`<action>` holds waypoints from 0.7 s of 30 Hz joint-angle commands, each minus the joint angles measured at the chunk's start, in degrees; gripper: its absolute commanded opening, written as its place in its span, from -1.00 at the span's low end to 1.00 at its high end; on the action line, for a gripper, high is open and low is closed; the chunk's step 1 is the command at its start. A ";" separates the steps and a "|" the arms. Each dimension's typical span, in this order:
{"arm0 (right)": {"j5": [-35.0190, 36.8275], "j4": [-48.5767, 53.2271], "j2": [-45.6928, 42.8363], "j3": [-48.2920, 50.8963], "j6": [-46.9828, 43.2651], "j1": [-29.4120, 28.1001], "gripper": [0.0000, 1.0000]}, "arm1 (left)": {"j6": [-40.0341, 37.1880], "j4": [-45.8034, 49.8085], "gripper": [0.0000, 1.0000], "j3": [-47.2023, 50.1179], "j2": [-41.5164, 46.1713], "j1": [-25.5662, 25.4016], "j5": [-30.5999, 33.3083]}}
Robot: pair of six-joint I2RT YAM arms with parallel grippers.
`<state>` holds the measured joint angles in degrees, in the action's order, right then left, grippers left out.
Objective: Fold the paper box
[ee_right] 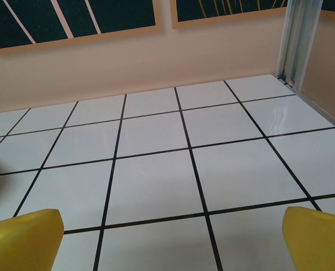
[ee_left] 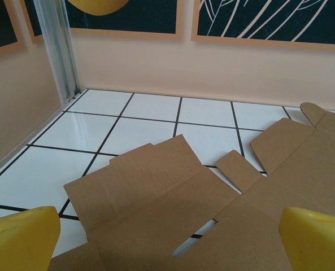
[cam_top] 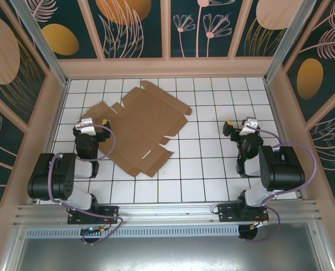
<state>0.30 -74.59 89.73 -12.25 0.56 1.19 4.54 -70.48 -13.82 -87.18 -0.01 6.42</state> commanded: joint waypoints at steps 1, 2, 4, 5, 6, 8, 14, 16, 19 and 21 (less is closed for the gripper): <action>-0.46 -0.91 -0.24 -0.36 0.32 0.57 0.98 | -0.37 -1.69 0.97 0.02 0.25 -0.22 0.00; -0.49 -0.91 -0.19 -0.32 0.32 0.58 0.98 | -0.40 -1.90 0.98 0.15 0.34 -0.26 0.00; -0.55 -0.86 -0.22 -0.32 0.32 0.59 0.98 | -0.36 -1.94 0.98 0.25 0.43 -0.25 0.00; -0.56 -0.98 -0.23 -0.32 0.41 0.55 0.98 | -0.38 -2.03 0.98 0.30 0.43 -0.20 0.13; -0.52 -1.02 -0.25 -0.24 0.34 0.59 0.98 | 0.05 -2.60 0.98 0.67 0.71 -0.24 1.40; -0.94 -1.69 -1.11 0.27 0.07 0.52 0.98 | 1.57 -3.98 0.98 2.31 3.23 -0.25 5.35; 7.67 23.12 -20.48 -7.48 -4.92 -10.68 0.98 | -1.13 21.93 0.98 -7.06 23.26 -5.34 9.60; 10.37 28.59 -25.39 -11.26 -5.25 -18.51 0.98 | 0.40 27.39 0.98 -11.18 29.01 -9.24 6.43; 17.62 38.23 -29.57 -19.16 -4.06 -31.58 0.98 | 10.26 44.48 0.98 -21.60 32.61 -15.98 5.61; 27.60 46.41 -28.80 -26.32 -5.12 -39.91 0.98 | 10.95 60.06 0.98 -30.86 30.73 -21.85 7.12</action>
<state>14.70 -41.63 61.39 -32.14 -3.33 -31.51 10.31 -33.69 -36.71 -55.55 -16.60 12.97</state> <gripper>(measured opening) 0.991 0.988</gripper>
